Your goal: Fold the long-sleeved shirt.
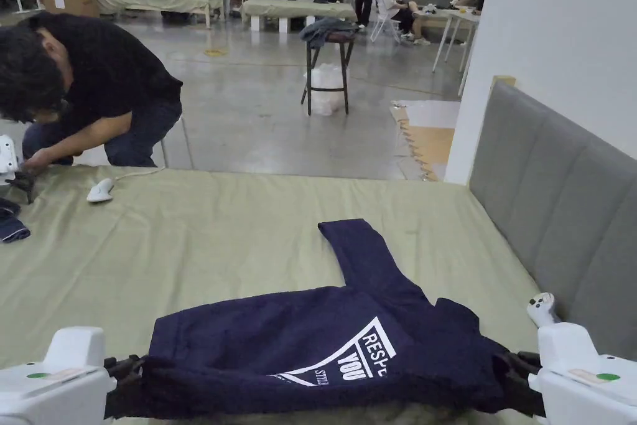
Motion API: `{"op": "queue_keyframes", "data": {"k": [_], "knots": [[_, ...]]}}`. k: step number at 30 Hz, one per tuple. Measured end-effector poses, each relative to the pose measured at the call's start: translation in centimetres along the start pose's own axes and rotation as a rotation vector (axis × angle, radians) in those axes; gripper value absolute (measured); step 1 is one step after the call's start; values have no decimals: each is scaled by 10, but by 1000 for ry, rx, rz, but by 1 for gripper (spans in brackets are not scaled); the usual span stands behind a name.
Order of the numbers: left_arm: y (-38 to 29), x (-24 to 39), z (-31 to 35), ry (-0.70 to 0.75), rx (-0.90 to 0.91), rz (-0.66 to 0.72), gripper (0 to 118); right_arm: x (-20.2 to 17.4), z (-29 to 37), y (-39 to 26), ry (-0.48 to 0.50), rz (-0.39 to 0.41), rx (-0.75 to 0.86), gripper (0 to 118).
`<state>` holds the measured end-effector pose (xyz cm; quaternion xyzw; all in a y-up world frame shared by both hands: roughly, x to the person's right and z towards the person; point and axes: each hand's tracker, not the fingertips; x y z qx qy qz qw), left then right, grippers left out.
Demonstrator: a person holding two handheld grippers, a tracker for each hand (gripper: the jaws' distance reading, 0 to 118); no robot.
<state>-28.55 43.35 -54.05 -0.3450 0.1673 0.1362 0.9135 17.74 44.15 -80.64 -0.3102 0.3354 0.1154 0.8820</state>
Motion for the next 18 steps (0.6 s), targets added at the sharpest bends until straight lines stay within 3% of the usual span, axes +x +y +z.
{"op": "queue_keyframes", "data": {"k": [3, 10, 11, 18], "knots": [[-46, 2, -4, -9, -147, 36, 17, -4, -9, -54, 51, -63, -179, 0], [-94, -7, -12, 83, -289, -51, 17, -16, -25, -112, 91, -36, -436, 0], [-98, -10, -13, 88, -286, -47, 17, -17, -26, -115, 95, -60, -462, 0], [-118, -18, -15, 93, -384, -39, 17, -29, -34, -125, 143, -13, -573, 0]]}}
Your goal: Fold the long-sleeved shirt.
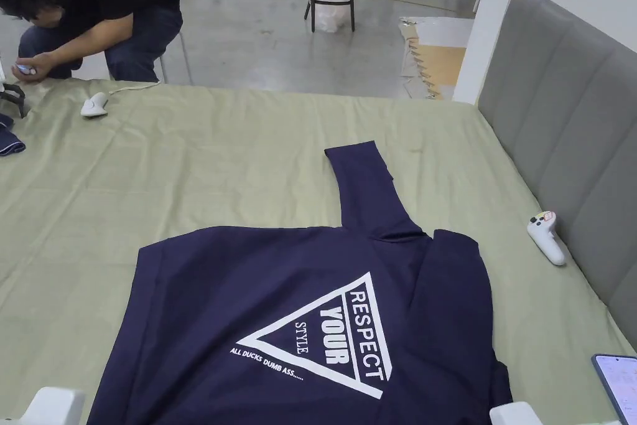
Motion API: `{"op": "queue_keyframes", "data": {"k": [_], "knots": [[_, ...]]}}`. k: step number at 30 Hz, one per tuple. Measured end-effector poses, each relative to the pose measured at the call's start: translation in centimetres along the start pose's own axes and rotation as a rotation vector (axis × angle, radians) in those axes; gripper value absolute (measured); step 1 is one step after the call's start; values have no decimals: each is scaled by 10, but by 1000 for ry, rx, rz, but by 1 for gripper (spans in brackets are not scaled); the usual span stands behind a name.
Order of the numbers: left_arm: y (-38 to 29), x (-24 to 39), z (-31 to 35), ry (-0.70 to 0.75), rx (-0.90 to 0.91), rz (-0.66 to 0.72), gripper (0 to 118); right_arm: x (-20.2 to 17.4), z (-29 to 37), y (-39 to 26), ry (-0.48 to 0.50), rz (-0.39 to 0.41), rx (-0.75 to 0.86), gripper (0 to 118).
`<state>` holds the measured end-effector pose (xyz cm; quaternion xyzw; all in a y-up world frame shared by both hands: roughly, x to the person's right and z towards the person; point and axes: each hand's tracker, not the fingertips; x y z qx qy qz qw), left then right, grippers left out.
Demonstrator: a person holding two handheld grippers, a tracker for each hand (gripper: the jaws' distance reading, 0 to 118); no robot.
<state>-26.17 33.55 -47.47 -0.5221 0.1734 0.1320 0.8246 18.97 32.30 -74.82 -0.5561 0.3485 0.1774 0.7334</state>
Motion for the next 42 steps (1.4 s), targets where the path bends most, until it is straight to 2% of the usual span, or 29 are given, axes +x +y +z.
{"op": "queue_keyframes", "data": {"k": [4, 12, 13, 14, 15, 16, 17, 18, 19, 20, 23, 26, 30, 32, 33, 35, 37, 42], "knots": [[-7, -1, -2, 2, -24, -15, 17, 4, -3, 1, 16, -31, -21, 0], [-10, -6, -10, -11, -45, 4, 18, 3, -16, 4, 15, -34, -61, 0], [-10, -5, -10, -12, -42, -1, 26, 3, -17, 4, 16, -35, -59, 1], [-9, -5, -8, 0, -37, -6, 47, 3, -17, 2, 14, -41, -51, 5], [-8, -5, -5, 4, -28, -5, 75, 3, -17, 2, 15, -40, -48, 14], [-8, -5, -4, 15, -19, -12, 105, 3, -16, 2, 21, -40, -43, 43], [-8, -4, 0, 27, -7, -23, 110, 2, -13, 3, 35, -51, -23, 70], [-6, -2, 8, 34, 68, -13, 106, 2, -10, 3, 34, -74, 6, 97], [-3, 0, 13, 35, 77, -5, 103, -1, -4, 5, 14, -69, 60, 118], [1, 2, 17, 42, 108, 16, 104, -3, 6, 8, -9, -68, 138, 118], [17, 8, 39, 47, 237, 77, 105, -10, 37, 25, -46, -129, 335, 118], [37, 21, 57, 44, 336, 90, 103, -12, 58, 47, -92, -127, 489, 116], [71, 35, 67, 46, 486, 128, 85, -20, 81, 71, -116, -141, 676, 95], [91, 43, 60, 71, 530, 158, 19, -24, 80, 84, -168, -156, 722, 21], [100, 46, 56, 79, 566, 181, 7, -27, 79, 89, -192, -152, 752, 0], [120, 50, 48, 49, 572, 172, 4, -27, 76, 100, -170, -150, 736, 0], [137, 54, 37, 45, 568, 186, 4, -30, 69, 112, -187, -146, 737, 0], [178, 64, 15, 26, 568, 158, 4, -16, 37, 184, -166, -133, 715, 0]]}}
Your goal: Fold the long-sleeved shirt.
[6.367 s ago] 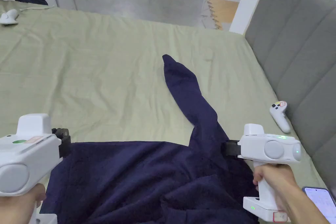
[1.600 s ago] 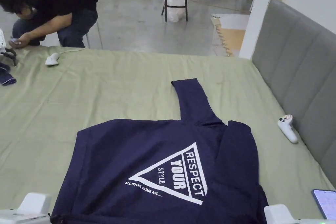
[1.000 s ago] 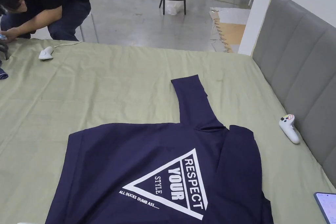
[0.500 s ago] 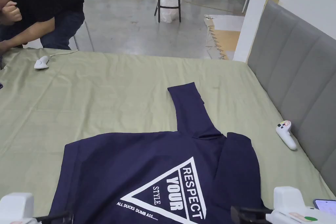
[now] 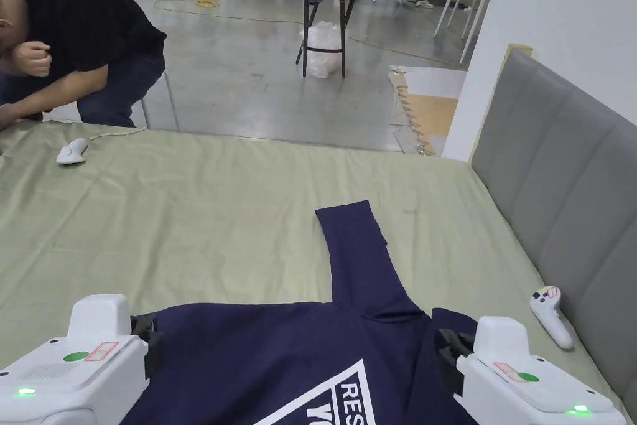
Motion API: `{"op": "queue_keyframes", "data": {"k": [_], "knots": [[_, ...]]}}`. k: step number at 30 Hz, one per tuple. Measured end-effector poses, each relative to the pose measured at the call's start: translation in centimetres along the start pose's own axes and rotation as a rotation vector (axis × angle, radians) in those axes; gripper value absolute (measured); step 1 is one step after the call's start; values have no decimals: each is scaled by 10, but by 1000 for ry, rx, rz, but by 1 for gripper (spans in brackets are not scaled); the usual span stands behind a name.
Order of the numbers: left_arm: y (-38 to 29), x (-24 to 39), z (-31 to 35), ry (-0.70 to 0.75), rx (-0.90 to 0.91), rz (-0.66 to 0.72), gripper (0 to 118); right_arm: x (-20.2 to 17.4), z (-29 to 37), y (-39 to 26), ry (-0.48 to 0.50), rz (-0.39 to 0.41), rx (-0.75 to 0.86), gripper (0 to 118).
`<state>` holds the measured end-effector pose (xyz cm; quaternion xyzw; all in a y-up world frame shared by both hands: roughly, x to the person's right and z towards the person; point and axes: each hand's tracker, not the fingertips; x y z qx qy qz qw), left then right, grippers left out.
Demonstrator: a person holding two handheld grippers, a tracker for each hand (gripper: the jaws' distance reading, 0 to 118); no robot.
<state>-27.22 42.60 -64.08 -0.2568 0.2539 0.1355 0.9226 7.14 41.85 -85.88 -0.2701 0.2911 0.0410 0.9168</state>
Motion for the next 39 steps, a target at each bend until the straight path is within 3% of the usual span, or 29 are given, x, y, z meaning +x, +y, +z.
{"op": "queue_keyframes", "data": {"k": [3, 4, 5, 7, 8, 13, 22, 23, 25, 26, 27, 28, 29, 30, 32, 34, 37, 39], "knots": [[12, 8, -28, -15, 6, -30, 4, 3, -69, 36, 28, -1, -20, 0], [14, 10, -39, -18, 5, -39, 4, 4, -98, 49, 31, 1, -28, 13], [19, 14, -48, -23, 2, -48, 4, 6, -127, 63, 49, -4, -50, 36], [22, 16, -71, -36, -7, -57, 4, 5, -186, 89, 50, 2, -92, 106], [24, 18, -82, -42, -9, -63, 4, 7, -222, 100, 47, -12, -124, 118], [32, 20, -130, -65, -29, -77, 4, -8, -346, 144, -14, 39, -167, 118], [25, 3, -163, -77, -39, -56, 4, 0, -486, 151, -62, -66, -333, 115], [24, -1, -164, -80, -39, -55, 4, 4, -494, 146, -72, -79, -367, 111], [21, -4, -162, -73, -42, -55, 4, 8, -501, 140, -45, -78, -400, 79], [20, -6, -162, -72, -49, -62, 4, 7, -491, 146, -37, -8, -338, 77], [18, -7, -162, -62, -54, -71, 4, 7, -488, 150, -18, 3, -344, 61], [17, -8, -161, -50, -56, -74, 4, 6, -489, 153, 3, 30, -351, 18], [18, -8, -158, -52, -61, -74, 4, 4, -479, 159, -15, 48, -303, 4], [19, -9, -155, -53, -65, -64, 4, 2, -465, 164, -56, 45, -253, 4], [21, -8, -144, -54, -61, -47, 4, -1, -424, 170, 37, 8, -201, 4], [23, -4, -126, -52, -47, -63, 4, -5, -380, 176, 17, 28, -117, 4], [26, -1, -95, -62, -33, -76, 4, -5, -309, 176, 95, 27, -25, 4], [27, -1, -71, -65, -16, -83, 4, -10, -249, 162, 95, 81, 47, 4]]}}
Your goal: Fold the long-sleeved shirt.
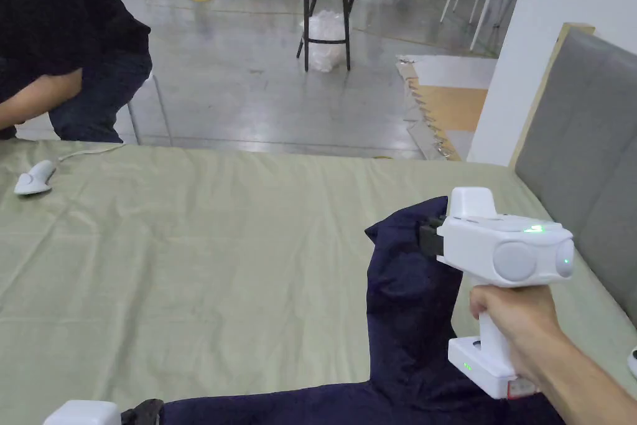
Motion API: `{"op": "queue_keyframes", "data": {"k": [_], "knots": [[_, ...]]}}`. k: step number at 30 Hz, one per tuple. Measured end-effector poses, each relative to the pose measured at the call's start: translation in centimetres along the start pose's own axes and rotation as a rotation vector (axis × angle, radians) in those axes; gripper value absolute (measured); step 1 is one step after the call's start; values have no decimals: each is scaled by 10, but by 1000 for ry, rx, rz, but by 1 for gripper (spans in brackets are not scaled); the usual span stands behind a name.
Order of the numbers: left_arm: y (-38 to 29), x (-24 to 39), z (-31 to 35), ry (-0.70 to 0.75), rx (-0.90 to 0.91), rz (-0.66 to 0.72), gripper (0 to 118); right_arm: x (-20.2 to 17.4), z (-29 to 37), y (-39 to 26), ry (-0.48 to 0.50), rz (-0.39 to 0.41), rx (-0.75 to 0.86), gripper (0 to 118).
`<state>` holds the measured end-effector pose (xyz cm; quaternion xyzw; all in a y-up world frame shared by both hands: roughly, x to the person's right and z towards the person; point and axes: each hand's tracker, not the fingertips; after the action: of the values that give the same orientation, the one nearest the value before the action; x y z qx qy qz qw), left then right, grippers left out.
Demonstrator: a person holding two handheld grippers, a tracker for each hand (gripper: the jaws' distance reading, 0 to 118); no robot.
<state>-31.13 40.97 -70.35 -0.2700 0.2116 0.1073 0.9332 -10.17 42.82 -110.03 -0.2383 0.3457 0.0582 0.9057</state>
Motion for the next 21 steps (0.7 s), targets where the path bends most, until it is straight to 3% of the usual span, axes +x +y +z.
{"op": "queue_keyframes", "data": {"k": [2, 4, 6, 7, 11, 12, 15, 16, 17, 18, 19, 20, 21], "knots": [[-1, 2, 23, 5, 11, -1, 4, -9, 48, -17, 12, 65, 10, 4], [-4, 3, 46, 4, 27, -3, 4, -16, 92, -41, 0, 60, 10, 4], [-10, 4, 67, 7, 32, -10, 4, -18, 127, -69, 27, -3, 16, 4], [-13, 4, 75, 9, 35, -9, 4, -21, 142, -83, 22, 17, 5, 4], [-31, 1, 98, 26, 17, 5, 4, -23, 178, -155, -11, -56, -52, 4], [-36, 0, 102, 28, 8, 8, 4, -23, 181, -174, 29, -42, -107, 4], [-51, 0, 104, 37, -22, 20, 4, -27, 180, -222, -17, -8, -178, 5], [-55, 1, 105, 40, -36, 23, 4, -27, 178, -233, -36, -6, -201, 10], [-59, 1, 106, 39, -47, 27, 4, -41, 201, -228, -47, -11, -215, 26], [-62, 2, 105, 36, -52, 27, 4, -39, 203, -234, -34, -4, -236, 54], [-65, 3, 106, 34, -61, 24, 4, -38, 206, -238, -43, -6, -259, 95], [-67, 3, 108, 34, -65, 26, 4, -38, 214, -241, -71, -10, -259, 116], [-68, 3, 109, 35, -66, 28, 4, -31, 231, -240, -59, -25, -212, 118]]}}
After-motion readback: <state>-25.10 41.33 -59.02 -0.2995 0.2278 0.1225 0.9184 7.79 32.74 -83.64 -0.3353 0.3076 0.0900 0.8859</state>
